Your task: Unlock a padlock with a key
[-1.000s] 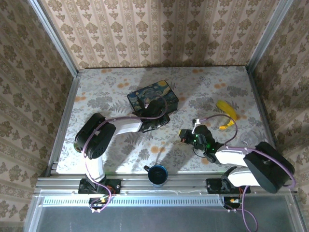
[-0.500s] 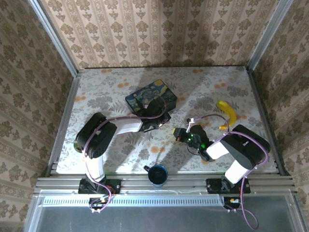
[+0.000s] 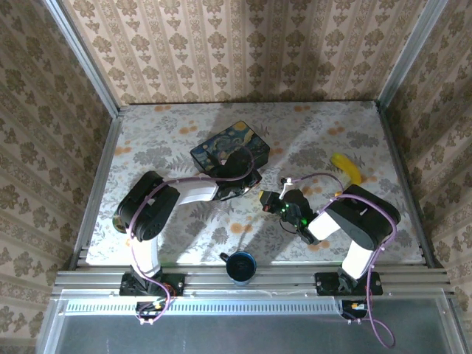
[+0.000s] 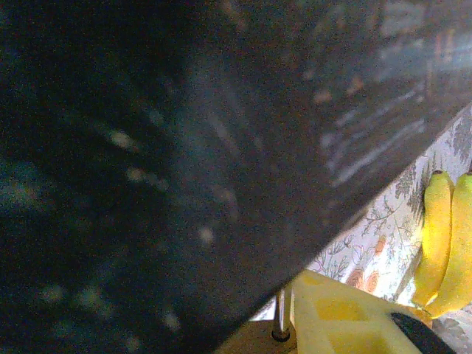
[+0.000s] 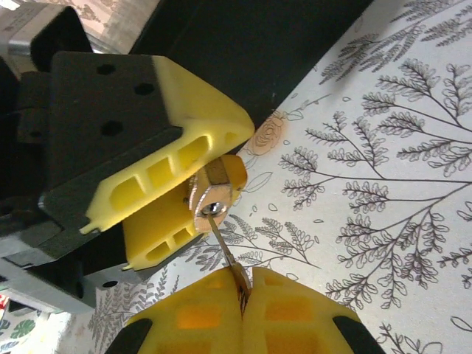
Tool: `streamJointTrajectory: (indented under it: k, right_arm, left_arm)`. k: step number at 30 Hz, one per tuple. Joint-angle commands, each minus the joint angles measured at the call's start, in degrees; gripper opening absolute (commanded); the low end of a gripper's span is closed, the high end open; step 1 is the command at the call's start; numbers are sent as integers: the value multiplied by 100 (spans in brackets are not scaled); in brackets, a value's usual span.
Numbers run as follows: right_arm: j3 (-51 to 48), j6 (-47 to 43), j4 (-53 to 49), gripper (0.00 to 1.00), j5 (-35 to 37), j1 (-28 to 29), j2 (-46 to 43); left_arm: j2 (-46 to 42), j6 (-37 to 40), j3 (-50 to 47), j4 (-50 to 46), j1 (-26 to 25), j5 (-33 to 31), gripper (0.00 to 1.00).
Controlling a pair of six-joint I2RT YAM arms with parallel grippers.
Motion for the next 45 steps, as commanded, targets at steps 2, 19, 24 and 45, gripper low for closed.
streamJointTrajectory:
  k: [2,19,24,45]
  right_arm:
    - [88,175,384,0,253,25,215]
    - [172,156,587,0,172,25,355]
    - [211,208,625,0,199,16,450]
    - [391,799,521,0,217,-89,423]
  left_arm:
    - [65,-187,45,238,12,185,0]
    - [205,-240,97,295,2,348,0]
    - [223,-237,114,341,4,388,0]
    - [206,-217,36,373,-3,501,0]
